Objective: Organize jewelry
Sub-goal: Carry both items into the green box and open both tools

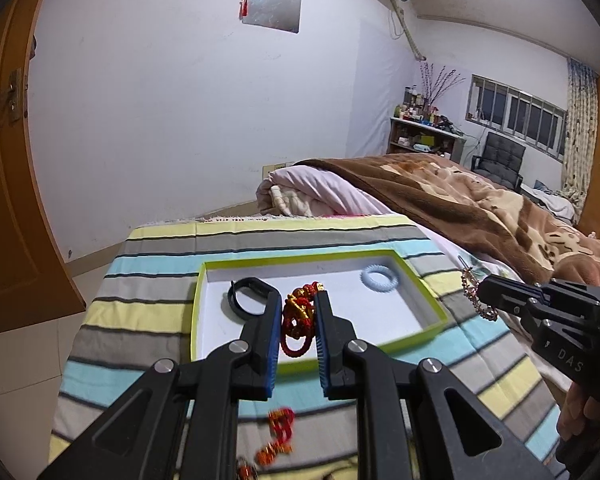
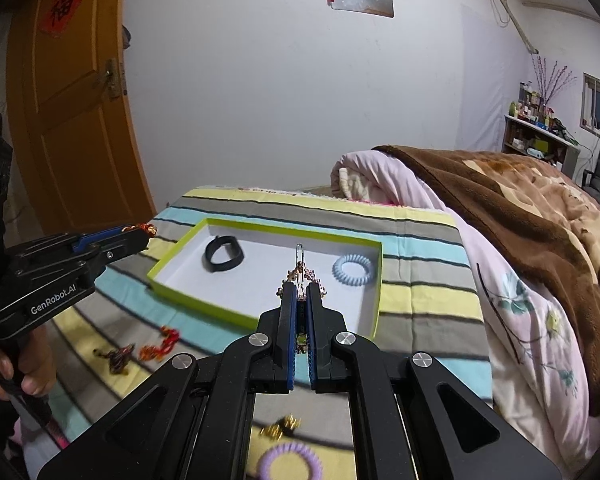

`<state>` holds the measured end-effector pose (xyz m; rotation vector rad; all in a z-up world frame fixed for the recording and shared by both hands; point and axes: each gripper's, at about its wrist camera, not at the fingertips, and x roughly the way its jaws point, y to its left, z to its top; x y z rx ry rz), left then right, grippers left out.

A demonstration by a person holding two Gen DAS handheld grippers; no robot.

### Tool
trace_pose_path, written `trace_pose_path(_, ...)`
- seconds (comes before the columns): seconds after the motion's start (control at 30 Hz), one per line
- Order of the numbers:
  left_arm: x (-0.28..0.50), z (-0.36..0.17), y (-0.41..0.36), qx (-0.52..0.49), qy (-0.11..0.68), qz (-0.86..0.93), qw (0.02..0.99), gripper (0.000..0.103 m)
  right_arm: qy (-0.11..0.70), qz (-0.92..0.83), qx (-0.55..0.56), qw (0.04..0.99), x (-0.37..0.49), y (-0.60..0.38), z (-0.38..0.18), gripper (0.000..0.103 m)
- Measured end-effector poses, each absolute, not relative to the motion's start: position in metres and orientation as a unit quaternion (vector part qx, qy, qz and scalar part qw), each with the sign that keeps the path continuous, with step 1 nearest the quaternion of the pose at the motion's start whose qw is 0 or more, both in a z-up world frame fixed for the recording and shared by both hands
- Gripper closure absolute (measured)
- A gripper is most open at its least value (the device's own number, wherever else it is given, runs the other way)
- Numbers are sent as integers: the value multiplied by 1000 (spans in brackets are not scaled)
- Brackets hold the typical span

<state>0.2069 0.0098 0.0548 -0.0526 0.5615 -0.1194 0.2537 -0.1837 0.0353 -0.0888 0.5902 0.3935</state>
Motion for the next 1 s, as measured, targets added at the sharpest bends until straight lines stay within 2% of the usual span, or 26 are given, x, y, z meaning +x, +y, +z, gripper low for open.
trace_pose_path(0.27, 258, 37, 9, -24, 289, -54, 955, 86, 305, 181, -45, 934, 305, -179, 17, 99)
trace_pose_path(0.67, 320, -3, -3, -10, 340, -56, 939, 86, 371, 160, -38, 914, 388, -178, -35, 99)
trace_pose_path(1.0, 344, -25, -10, -13, 395, -57, 917, 86, 400, 150, -39, 903, 404, -177, -44, 99)
